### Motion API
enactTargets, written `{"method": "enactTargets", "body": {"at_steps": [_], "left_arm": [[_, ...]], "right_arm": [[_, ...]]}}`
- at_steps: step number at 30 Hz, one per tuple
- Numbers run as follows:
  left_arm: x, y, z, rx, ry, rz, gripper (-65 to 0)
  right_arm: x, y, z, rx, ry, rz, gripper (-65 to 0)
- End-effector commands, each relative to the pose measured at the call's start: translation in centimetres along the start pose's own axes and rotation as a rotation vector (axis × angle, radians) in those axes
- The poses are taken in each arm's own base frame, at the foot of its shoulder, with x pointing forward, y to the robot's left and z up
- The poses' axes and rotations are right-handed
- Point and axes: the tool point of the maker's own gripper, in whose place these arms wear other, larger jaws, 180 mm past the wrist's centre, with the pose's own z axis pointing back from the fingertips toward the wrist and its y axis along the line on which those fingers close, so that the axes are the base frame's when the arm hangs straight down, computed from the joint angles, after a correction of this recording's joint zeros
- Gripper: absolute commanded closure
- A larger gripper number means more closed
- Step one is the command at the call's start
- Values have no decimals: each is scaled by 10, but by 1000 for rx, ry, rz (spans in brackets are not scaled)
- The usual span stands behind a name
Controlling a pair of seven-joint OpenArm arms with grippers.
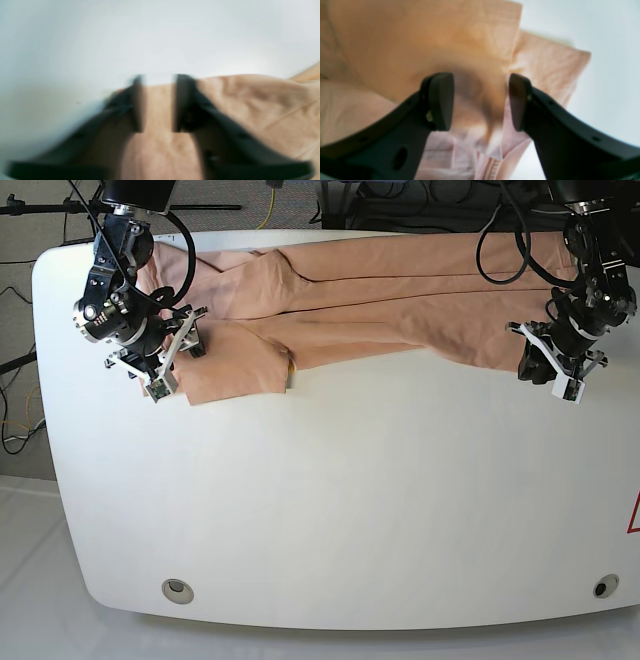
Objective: Fold the T-shirt properly
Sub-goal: 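Move both grippers inward onto the folded shirt and close them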
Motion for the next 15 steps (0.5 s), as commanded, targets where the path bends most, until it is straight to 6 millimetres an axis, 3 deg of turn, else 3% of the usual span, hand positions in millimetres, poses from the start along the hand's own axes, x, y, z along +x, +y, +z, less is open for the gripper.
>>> {"method": "enactTargets", "body": {"at_steps": [1, 11, 15], "left_arm": [[22, 8, 5, 16, -75, -17, 0], [17, 10, 8, 23, -74, -15, 0], [13, 3, 9, 3, -81, -17, -57]], "right_arm": [[12, -8, 6, -21, -43, 15, -326], [15, -8, 9, -32, -46, 29, -334], [18, 0, 14, -29, -55, 36, -339]]}}
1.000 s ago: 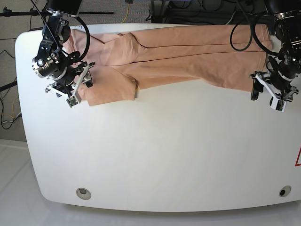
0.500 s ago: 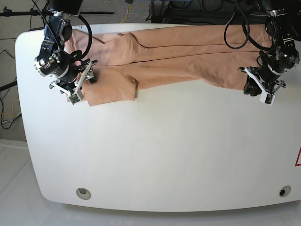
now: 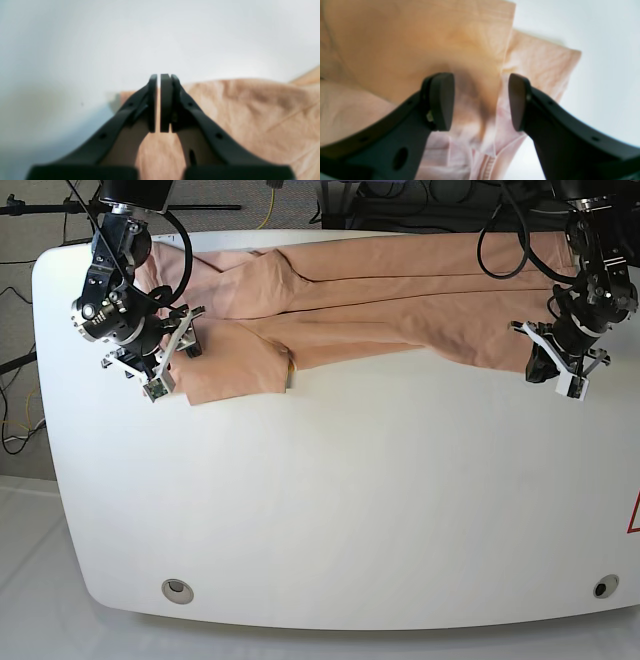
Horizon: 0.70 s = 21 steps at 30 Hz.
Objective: Fold the T-shirt properly
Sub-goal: 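Move both grippers inward onto the folded shirt and close them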
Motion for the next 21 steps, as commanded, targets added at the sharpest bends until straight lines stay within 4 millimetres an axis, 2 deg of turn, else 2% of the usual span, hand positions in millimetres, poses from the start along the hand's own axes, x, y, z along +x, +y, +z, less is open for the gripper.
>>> {"method": "enactTargets", "body": {"at_steps": [1, 7, 15, 21], "left_arm": [[16, 0, 4, -6, -60, -15, -65], [14, -5, 2, -17, -61, -10, -84], [11, -10, -2, -28, -46, 9, -21], [12, -10, -1, -30, -47, 8, 0]], "right_arm": [[18, 1, 10, -13, -58, 21, -339], [20, 7, 11, -8, -68, 19, -340], [16, 7, 8, -6, -64, -10, -338], [11, 10, 0, 26, -46, -10, -340]]}}
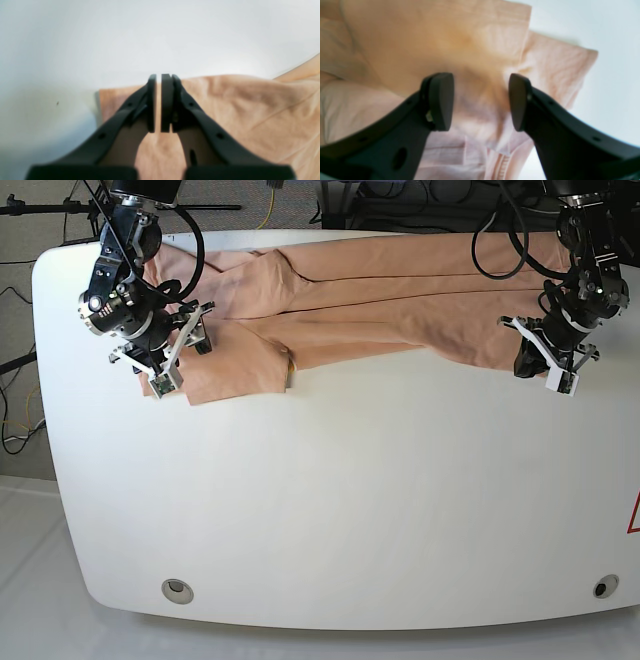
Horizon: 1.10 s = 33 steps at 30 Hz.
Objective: Fold the T-shirt properly
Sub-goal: 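Move both grippers inward onto the folded shirt and close them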
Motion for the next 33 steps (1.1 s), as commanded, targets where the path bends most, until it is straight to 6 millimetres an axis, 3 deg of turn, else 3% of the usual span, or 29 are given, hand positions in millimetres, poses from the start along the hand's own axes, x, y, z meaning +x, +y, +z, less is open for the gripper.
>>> {"method": "enactTargets", "body": {"at_steps": [1, 10, 12, 16, 18, 24, 33], "left_arm": [[18, 5, 5, 6, -54, -16, 0], [34, -2, 9, 8, -96, -43, -21], [36, -6, 11, 3, -92, -62, -157], [36, -6, 12, 7, -88, -69, -272], [36, -6, 11, 6, -87, -70, -293], [35, -3, 10, 5, -83, -59, -261], [26, -1, 5, 5, -48, -43, -275]], "right_arm": [[9, 0, -2, 21, -32, 12, -340], [6, 5, -6, 37, -18, 22, -337], [2, 5, -9, 39, -2, 9, -339], [1, 7, -11, 49, 1, 6, -340], [1, 8, -13, 54, 3, 4, -340], [-2, 14, -21, 84, 9, -12, -342], [9, 34, -30, 135, -40, -3, -341]]}}
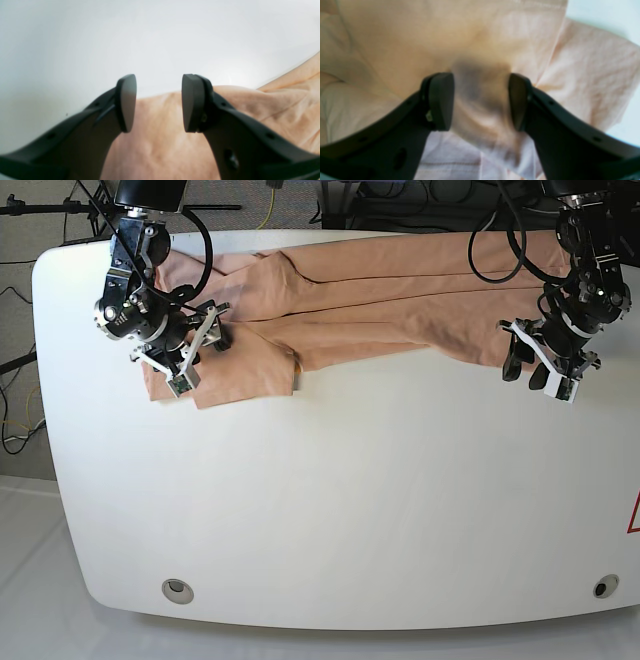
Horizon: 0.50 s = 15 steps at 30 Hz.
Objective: Fold the T-shirt properly
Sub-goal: 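Move both grippers inward onto the folded shirt and close them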
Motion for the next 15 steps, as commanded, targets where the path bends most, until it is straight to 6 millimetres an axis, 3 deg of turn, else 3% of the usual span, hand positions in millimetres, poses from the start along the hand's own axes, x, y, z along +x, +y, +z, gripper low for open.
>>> {"method": "enactTargets", "body": {"at_steps": [1, 9, 11, 15], "left_arm": [[3, 8, -3, 8, -13, 12, -278], [-7, 13, -7, 13, 13, 38, -301], [-8, 15, -5, 19, 14, 51, -379], [-9, 15, -3, 23, 15, 54, -411]], "right_arm": [[21, 16, -1, 35, -81, 33, -341], [30, 31, -5, 67, -106, 51, -341], [30, 32, -5, 66, -106, 42, -340], [33, 32, -3, 65, -113, 46, -339]]}}
